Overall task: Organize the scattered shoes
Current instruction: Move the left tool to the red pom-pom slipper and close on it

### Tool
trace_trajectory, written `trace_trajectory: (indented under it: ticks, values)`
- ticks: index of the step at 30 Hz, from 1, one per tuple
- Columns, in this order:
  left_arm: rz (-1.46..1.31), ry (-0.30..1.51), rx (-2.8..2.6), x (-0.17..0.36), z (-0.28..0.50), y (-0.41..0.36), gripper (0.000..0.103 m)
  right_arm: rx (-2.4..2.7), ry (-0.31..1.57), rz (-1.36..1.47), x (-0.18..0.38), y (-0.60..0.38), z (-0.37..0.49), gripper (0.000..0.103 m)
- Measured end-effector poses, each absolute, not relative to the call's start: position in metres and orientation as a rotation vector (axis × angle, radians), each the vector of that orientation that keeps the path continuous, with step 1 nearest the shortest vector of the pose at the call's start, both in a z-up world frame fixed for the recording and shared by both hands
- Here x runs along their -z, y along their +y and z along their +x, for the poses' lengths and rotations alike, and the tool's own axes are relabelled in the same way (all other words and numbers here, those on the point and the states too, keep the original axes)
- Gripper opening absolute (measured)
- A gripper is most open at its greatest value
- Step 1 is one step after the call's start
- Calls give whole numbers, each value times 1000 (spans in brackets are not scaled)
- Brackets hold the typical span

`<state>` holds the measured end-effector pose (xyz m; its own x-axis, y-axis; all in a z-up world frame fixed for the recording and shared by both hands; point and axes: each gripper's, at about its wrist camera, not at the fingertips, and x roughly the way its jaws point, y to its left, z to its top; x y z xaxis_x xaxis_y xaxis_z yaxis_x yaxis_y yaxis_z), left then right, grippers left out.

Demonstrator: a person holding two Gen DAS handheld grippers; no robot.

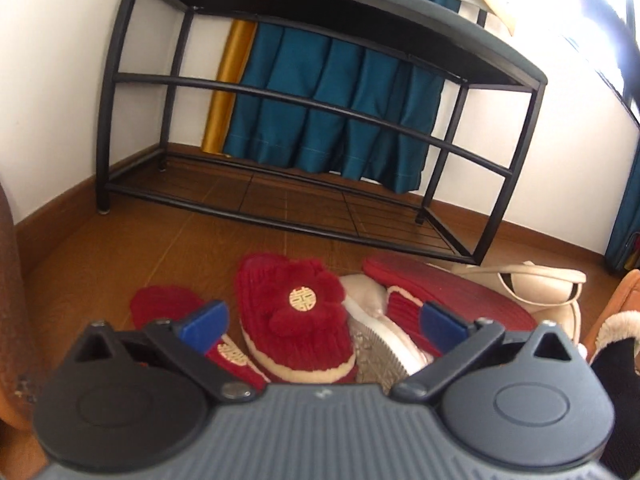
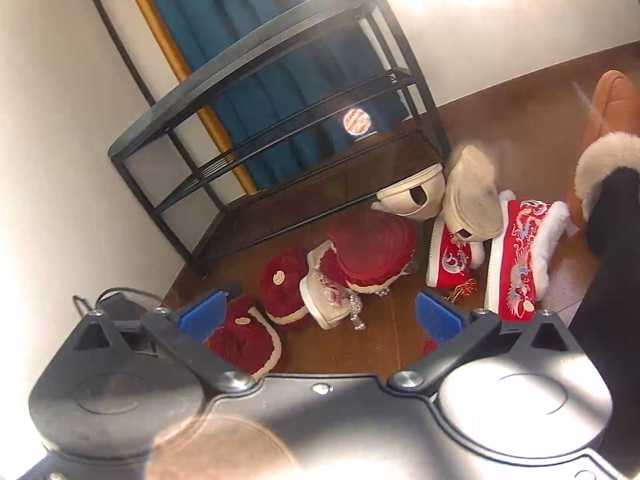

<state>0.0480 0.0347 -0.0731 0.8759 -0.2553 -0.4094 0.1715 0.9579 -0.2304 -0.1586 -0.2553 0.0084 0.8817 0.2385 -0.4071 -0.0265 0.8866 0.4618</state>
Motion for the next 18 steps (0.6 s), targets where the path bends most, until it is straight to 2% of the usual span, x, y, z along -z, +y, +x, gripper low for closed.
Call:
trace_trajectory:
  ticks: [18]
  values:
    - [-33,513,153,89,114,-6,102,-161,511,550,24,-273,-144,103]
